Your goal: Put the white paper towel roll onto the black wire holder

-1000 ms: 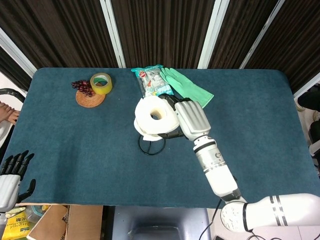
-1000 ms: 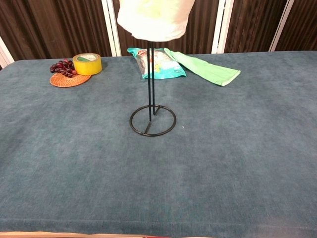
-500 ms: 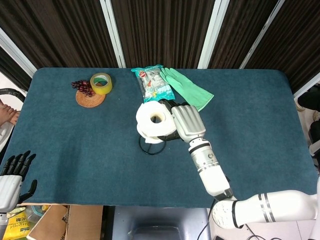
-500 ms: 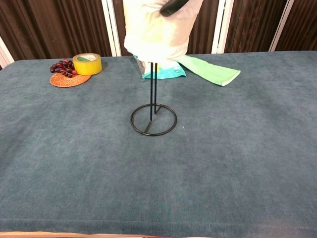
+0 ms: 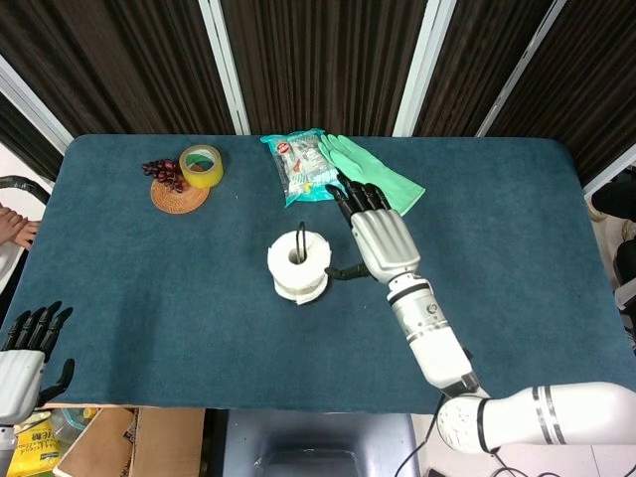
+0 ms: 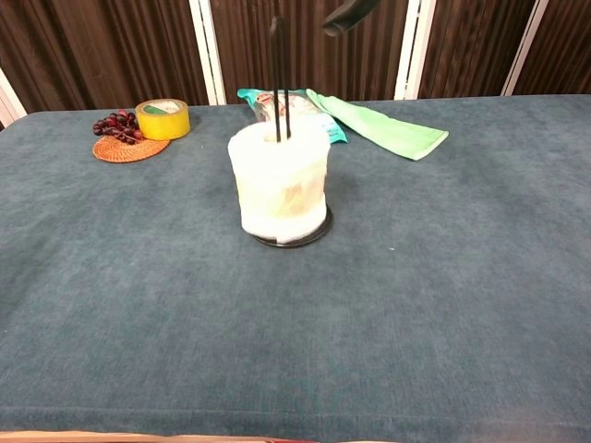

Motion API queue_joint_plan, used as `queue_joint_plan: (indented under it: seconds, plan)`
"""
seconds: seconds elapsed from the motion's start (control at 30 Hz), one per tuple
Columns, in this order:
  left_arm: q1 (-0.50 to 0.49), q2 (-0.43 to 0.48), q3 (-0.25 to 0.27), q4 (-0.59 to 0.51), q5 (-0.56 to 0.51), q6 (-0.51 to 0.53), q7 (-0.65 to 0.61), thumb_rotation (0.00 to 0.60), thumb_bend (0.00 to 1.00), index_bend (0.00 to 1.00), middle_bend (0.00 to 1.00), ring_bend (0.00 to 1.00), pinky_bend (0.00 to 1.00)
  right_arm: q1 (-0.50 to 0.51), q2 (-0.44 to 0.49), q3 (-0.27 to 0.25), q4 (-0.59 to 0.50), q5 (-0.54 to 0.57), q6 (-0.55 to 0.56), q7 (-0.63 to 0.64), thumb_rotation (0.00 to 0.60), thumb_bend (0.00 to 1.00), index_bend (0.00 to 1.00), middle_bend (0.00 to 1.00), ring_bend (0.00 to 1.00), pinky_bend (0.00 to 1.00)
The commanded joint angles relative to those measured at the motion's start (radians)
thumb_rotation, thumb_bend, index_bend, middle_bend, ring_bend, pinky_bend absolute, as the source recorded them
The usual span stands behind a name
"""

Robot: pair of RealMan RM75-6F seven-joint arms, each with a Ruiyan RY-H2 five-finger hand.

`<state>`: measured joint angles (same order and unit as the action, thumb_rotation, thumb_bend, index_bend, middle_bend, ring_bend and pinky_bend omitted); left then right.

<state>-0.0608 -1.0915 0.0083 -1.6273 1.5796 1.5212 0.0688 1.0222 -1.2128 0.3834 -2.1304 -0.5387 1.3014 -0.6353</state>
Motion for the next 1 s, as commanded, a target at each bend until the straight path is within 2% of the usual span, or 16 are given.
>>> queue_joint_plan:
  seconds: [0.03,0.13,0.23,0.27,0.37,0.47,0.57,0.7,0.77,0.87,1.0]
  plan:
    - [0.001,0.001,0.002,0.0,0.003,0.001,-0.001,0.6,0.5,0.0,0.0,0.0,0.05,-0.049,0.045,-0.048,-0.054,-0.078,0.012,0.007,0.6,0.1,0.0,0.0,0.0,0.08]
    - [0.006,0.003,0.003,0.0,0.011,0.013,-0.005,0.6,0.5,0.0,0.0,0.0,0.06,-0.142,0.097,-0.162,-0.117,-0.253,0.053,0.006,0.6,0.1,0.0,0.0,0.0,0.03]
    - [0.016,0.006,0.007,0.005,0.025,0.036,-0.014,0.6,0.5,0.0,0.0,0.0,0.06,-0.276,0.131,-0.326,-0.121,-0.492,0.117,0.018,0.6,0.1,0.0,0.0,0.0,0.01]
    - [0.019,0.006,0.008,0.008,0.031,0.044,-0.017,0.6,0.5,0.0,0.0,0.0,0.05,-0.332,0.135,-0.392,-0.099,-0.582,0.14,0.035,0.6,0.1,0.0,0.0,0.0,0.0]
    - [0.032,0.008,0.017,0.023,0.056,0.073,-0.031,0.6,0.5,0.0,0.0,0.0,0.05,-0.465,0.124,-0.517,-0.001,-0.737,0.206,0.095,0.6,0.1,0.0,0.0,0.0,0.0]
    - [0.035,-0.002,0.019,0.038,0.076,0.086,-0.027,0.6,0.5,0.0,0.0,0.0,0.05,-0.583,0.05,-0.576,0.166,-0.809,0.29,0.114,0.6,0.1,0.0,0.0,0.0,0.0]
    - [0.039,-0.008,0.023,0.045,0.095,0.102,-0.024,0.6,0.5,0.0,0.0,0.0,0.05,-0.681,-0.005,-0.605,0.296,-0.828,0.332,0.217,0.6,0.1,0.0,0.0,0.0,0.0]
    - [0.04,-0.012,0.022,0.046,0.092,0.1,-0.012,0.6,0.5,0.0,0.0,0.0,0.05,-0.774,-0.064,-0.596,0.458,-0.841,0.374,0.363,0.6,0.1,0.0,0.0,0.0,0.0]
    - [0.039,-0.014,0.02,0.044,0.085,0.092,-0.007,0.6,0.5,0.0,0.0,0.0,0.05,-0.778,-0.052,-0.616,0.485,-0.853,0.319,0.374,0.6,0.1,0.0,0.0,0.0,0.0]
    - [0.037,-0.018,0.015,0.044,0.078,0.089,0.001,0.6,0.5,0.0,0.0,0.0,0.05,-0.79,-0.053,-0.584,0.489,-0.859,0.321,0.382,0.6,0.1,0.0,0.0,0.0,0.0]
    - [0.033,-0.02,0.016,0.041,0.077,0.076,0.006,0.6,0.5,0.0,0.0,0.0,0.05,-0.811,-0.051,-0.574,0.483,-0.893,0.321,0.373,0.6,0.1,0.0,0.0,0.0,0.0]
